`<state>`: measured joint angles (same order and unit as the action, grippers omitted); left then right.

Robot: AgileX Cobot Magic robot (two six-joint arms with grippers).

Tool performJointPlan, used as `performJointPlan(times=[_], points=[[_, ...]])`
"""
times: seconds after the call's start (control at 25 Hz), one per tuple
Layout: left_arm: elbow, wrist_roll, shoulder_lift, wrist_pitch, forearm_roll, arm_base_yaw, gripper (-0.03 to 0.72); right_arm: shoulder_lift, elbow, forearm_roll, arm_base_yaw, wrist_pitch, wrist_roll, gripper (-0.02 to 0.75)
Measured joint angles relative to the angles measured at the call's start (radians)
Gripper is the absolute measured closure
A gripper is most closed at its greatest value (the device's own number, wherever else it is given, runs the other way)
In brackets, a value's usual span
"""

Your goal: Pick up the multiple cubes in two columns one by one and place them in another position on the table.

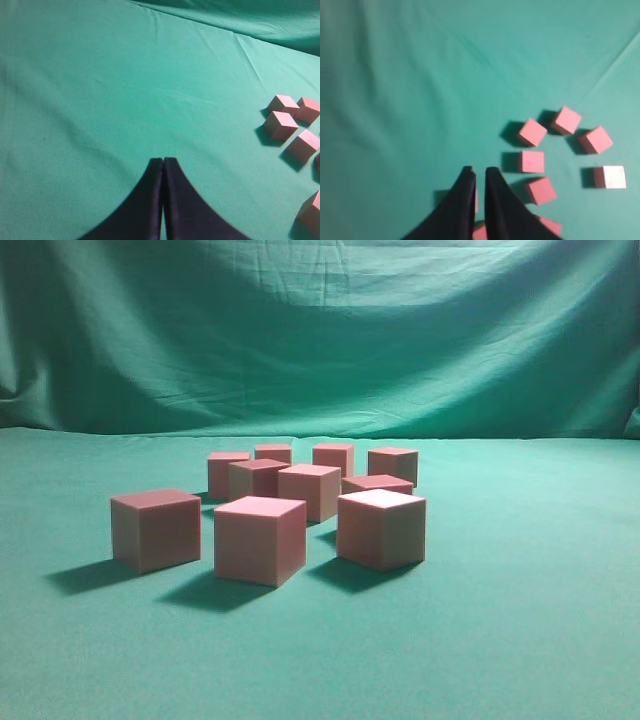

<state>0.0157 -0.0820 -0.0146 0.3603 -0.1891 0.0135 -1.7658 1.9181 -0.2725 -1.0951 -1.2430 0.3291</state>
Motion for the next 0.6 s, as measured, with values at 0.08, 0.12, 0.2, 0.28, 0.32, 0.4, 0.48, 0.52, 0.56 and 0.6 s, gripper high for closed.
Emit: performJointPlan(times=[0.08, 0.12, 0.2, 0.28, 0.32, 0.4, 0.48, 0.52, 0.56, 0.6], points=[[0.000, 0.000, 0.000, 0.000, 0.000, 0.000, 0.688, 0.052, 0.028, 0.041, 0.000, -0.007, -0.002, 0.738], [0.000, 0.000, 0.000, 0.000, 0.000, 0.000, 0.688, 0.077, 0.034, 0.057, 0.000, -0.009, -0.012, 0.738], [0.000, 0.000, 0.000, 0.000, 0.000, 0.000, 0.688, 0.141, 0.040, 0.097, 0.000, -0.017, -0.051, 0.738], [0.000, 0.000, 0.000, 0.000, 0.000, 0.000, 0.688, 0.206, 0.042, 0.147, 0.000, -0.021, -0.106, 0.738], [0.000, 0.000, 0.000, 0.000, 0.000, 0.000, 0.688, 0.234, 0.042, 0.173, 0.000, -0.025, -0.126, 0.738], [0.000, 0.000, 0.000, 0.000, 0.000, 0.000, 0.688, 0.296, 0.042, 0.235, 0.000, -0.029, -0.144, 0.738], [0.000, 0.000, 0.000, 0.000, 0.000, 0.000, 0.688, 0.330, 0.042, 0.261, 0.000, -0.031, -0.150, 0.738], [0.000, 0.000, 0.000, 0.000, 0.000, 0.000, 0.688, 0.392, 0.042, 0.292, 0.000, -0.034, -0.158, 0.738], [0.000, 0.000, 0.000, 0.000, 0.000, 0.000, 0.688, 0.424, 0.044, 0.302, 0.000, -0.036, -0.160, 0.738], [0.000, 0.000, 0.000, 0.000, 0.000, 0.000, 0.688, 0.424, 0.044, 0.302, 0.000, -0.036, -0.160, 0.738]])
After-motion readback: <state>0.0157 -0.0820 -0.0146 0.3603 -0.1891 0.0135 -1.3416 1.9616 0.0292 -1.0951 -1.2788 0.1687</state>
